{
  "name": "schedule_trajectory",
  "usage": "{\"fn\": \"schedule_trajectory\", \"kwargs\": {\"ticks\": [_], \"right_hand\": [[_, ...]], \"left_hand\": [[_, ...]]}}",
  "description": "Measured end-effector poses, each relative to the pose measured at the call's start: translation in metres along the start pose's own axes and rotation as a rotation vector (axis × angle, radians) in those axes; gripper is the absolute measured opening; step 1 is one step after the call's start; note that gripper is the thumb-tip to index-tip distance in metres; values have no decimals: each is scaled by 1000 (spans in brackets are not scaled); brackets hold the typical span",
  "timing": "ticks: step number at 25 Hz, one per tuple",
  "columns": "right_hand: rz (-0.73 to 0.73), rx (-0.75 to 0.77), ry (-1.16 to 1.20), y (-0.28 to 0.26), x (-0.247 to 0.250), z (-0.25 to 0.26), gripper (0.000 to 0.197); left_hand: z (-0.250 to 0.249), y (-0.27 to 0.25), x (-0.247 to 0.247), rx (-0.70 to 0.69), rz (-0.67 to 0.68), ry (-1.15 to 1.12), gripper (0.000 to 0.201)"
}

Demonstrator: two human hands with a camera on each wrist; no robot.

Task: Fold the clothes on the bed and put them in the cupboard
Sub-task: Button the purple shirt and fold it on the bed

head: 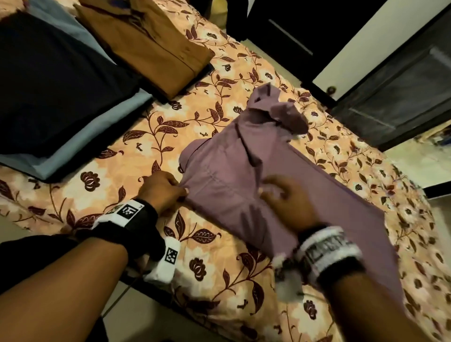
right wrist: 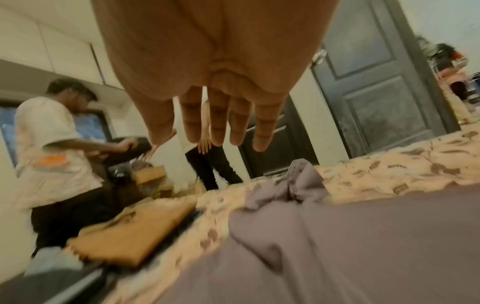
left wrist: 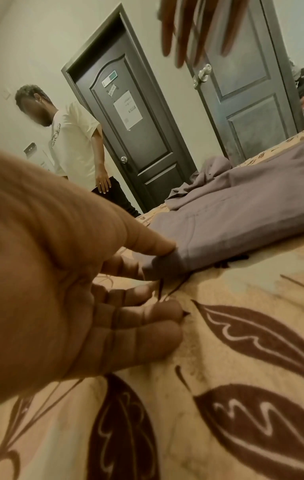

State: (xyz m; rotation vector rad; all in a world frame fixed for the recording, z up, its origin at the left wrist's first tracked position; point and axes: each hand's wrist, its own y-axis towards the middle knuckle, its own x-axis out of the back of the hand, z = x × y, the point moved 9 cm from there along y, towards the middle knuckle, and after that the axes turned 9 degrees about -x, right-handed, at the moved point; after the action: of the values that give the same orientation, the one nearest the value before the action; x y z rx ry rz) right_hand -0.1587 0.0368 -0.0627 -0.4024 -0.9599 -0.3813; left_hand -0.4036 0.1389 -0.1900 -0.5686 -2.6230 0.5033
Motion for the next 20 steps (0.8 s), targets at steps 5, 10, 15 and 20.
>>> {"fn": "schedule_trajectory", "kwargs": {"ticks": [5,10,15,20], "right_hand": [[207,-260,-354,-73,-119,-104,81],[250,-131,-438,-58,-139,-82,96],[268,-37,-440,-44,-139,-92,82],[87,-278,-495,-106,-25,-279,94]], "left_hand": [[11,-3,7,5,-117,-139,9],[-58,-44,-54,-696,-97,266,47],[-15,-21,-156,-525,260,777,70],[1,-20,-145,-581,106,1040,67]]}}
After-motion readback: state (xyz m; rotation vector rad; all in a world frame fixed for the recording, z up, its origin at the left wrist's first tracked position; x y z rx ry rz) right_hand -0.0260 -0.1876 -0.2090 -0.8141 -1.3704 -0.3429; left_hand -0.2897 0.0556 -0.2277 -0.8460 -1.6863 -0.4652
